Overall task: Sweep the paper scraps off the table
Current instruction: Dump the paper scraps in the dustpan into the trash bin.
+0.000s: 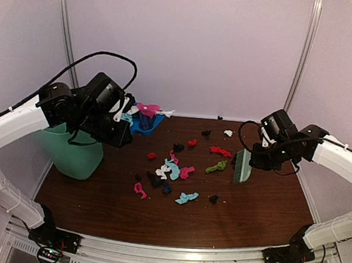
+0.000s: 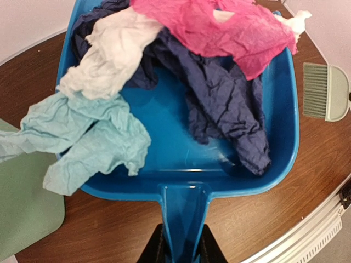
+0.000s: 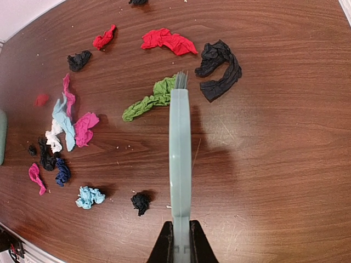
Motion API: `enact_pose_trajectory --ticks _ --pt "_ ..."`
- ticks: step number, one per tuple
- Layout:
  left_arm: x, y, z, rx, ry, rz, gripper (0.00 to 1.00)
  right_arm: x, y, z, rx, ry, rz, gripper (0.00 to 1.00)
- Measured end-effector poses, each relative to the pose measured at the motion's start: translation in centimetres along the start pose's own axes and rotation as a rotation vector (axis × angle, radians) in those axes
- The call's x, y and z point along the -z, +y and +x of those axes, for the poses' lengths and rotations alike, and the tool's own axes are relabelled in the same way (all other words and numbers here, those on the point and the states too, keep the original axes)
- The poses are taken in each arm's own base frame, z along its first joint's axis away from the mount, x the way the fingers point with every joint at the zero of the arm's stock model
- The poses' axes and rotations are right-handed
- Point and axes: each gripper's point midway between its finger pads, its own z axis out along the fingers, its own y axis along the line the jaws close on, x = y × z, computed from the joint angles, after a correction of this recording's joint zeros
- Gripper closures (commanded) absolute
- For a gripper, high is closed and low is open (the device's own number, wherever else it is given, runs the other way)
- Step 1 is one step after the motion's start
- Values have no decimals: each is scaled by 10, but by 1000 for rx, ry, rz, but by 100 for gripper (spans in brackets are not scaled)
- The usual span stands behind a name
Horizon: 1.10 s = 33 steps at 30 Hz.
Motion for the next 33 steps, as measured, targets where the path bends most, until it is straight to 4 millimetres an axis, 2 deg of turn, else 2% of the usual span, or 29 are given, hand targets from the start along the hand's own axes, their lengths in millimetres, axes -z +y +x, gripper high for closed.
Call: enact_pose_trajectory --ticks 8,24,33 --pt "34 35 -16 90 -42 -57 100 -5 9 -1 18 11 -38 100" --pt "66 72 -27 216 -40 -121 100 -9 21 -2 37 17 -93 100" --pt "76 87 -30 289 -46 -107 100 -11 22 1 40 26 -101 100"
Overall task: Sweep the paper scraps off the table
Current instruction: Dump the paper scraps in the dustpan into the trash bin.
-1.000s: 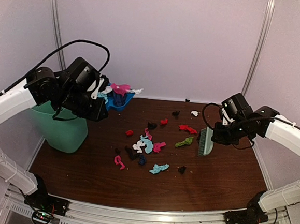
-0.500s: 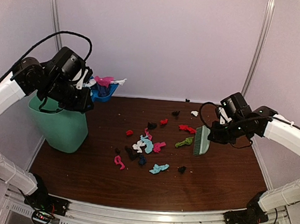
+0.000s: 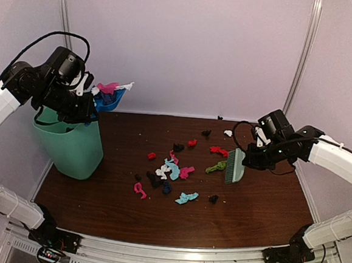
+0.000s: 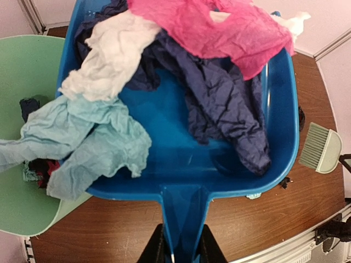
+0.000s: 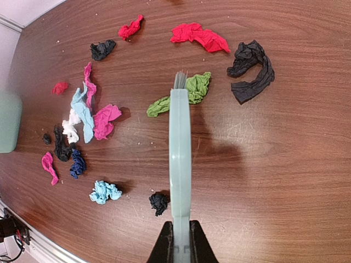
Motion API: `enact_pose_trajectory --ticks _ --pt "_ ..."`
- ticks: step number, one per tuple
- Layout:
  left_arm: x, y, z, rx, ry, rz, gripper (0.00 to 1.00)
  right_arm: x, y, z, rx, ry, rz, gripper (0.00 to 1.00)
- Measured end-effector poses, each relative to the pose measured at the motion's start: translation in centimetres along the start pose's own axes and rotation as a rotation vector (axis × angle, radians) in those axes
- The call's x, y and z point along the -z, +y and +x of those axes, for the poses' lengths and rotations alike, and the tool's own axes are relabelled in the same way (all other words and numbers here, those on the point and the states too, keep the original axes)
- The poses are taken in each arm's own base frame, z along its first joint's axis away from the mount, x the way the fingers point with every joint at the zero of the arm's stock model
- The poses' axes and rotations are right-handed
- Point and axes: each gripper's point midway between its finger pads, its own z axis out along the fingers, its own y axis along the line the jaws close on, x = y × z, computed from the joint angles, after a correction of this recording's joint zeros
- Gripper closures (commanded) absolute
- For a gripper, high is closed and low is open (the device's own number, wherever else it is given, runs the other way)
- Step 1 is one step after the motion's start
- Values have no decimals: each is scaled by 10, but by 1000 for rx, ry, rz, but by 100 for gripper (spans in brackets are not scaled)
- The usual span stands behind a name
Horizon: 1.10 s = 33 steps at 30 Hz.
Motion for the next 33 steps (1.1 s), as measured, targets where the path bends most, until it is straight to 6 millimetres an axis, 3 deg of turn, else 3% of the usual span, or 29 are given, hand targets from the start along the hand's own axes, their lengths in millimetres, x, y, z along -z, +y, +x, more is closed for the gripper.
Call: enact_pose_trajectory --ticks 17,33 --pt "16 34 -6 151 -34 55 100 -5 -2 7 8 21 0 100" --pt "33 23 -17 347 -93 257 100 -5 -2 8 23 24 -1 100"
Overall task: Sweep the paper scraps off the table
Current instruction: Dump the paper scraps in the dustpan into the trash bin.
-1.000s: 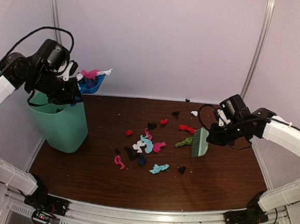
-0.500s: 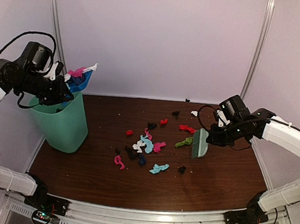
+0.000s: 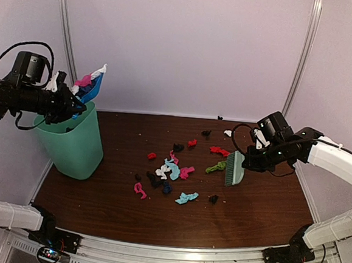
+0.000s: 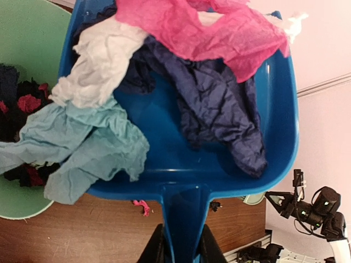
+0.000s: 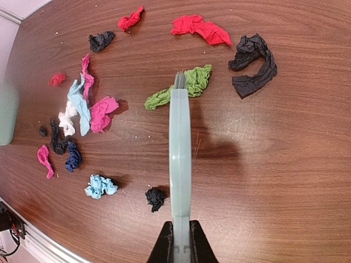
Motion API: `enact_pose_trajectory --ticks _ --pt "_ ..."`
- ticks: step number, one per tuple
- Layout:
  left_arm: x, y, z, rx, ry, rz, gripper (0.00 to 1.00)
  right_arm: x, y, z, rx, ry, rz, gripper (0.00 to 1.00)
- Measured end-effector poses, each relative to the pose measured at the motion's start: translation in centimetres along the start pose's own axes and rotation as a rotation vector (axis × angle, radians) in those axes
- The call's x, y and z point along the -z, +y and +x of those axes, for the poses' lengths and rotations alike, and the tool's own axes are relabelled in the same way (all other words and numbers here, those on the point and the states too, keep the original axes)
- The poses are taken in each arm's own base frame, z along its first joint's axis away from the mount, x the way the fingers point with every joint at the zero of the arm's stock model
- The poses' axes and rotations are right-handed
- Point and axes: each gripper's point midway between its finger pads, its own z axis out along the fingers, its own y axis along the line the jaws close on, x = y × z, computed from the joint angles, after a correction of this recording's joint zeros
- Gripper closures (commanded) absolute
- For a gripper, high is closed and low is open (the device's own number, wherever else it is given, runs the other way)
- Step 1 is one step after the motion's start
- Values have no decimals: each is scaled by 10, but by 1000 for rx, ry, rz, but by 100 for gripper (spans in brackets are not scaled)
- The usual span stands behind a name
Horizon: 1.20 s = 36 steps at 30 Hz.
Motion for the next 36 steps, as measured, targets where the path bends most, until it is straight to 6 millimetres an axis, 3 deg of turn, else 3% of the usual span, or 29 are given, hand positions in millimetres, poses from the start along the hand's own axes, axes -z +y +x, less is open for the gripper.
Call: enact_pose_trajectory --ticks 8,15,25,36 --pt "-6 9 1 173 -11 88 100 0 0 1 0 5 -1 100" --pt "-5 1 -9 305 -41 171 100 3 0 2 -1 0 -6 100" --pt "-10 7 -14 564 -94 274 100 12 -1 2 -12 -19 -19 100" --pt "4 -3 -32 769 -160 400 100 13 -7 12 -28 -12 -14 100"
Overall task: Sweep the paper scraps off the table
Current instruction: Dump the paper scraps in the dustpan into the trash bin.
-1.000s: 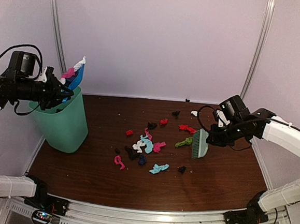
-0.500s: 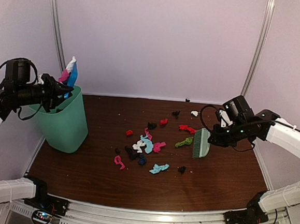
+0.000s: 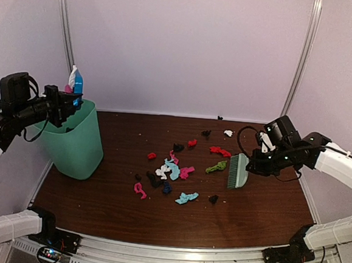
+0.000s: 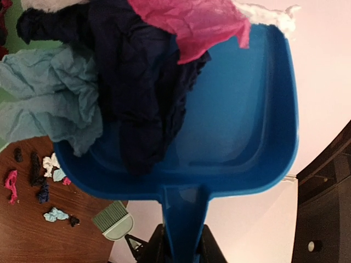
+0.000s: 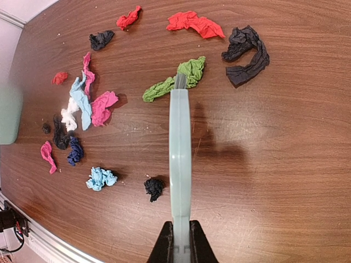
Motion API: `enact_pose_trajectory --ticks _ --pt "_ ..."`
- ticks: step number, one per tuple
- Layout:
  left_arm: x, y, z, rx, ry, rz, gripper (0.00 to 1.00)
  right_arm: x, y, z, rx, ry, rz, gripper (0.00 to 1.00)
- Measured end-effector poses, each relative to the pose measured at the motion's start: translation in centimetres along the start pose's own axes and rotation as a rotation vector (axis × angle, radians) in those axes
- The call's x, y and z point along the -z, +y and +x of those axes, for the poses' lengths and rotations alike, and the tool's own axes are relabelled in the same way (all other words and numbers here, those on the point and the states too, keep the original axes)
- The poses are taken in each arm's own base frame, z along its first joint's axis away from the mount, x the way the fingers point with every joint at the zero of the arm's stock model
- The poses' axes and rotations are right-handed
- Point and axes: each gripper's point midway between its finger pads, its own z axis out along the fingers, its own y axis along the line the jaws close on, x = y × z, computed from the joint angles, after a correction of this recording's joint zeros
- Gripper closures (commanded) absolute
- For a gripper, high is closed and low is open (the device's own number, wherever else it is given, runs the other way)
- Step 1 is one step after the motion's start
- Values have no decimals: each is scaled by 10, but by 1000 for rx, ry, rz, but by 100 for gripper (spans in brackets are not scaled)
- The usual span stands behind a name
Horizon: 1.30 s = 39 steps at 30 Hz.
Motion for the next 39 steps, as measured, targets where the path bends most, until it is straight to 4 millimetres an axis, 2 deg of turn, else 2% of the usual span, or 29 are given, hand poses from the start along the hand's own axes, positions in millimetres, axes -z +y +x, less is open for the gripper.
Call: enact_pose_trajectory --ticks 10,15,19,25,33,39 --pt "6 -9 -9 229 -65 27 100 1 -1 2 -11 2 1 100" --pt "15 -27 -15 323 -114 41 100 1 -1 2 -21 3 0 100" --pt "25 -50 -18 353 -146 63 100 1 -1 3 -23 5 1 100" --pt "23 -53 -22 376 -170 40 100 1 -1 3 -24 5 1 100" --pt "1 -67 -31 225 -178 -30 100 1 1 3 -22 9 -10 100" --pt "-2 -79 -30 14 -163 -78 100 2 20 1 -16 20 -106 100"
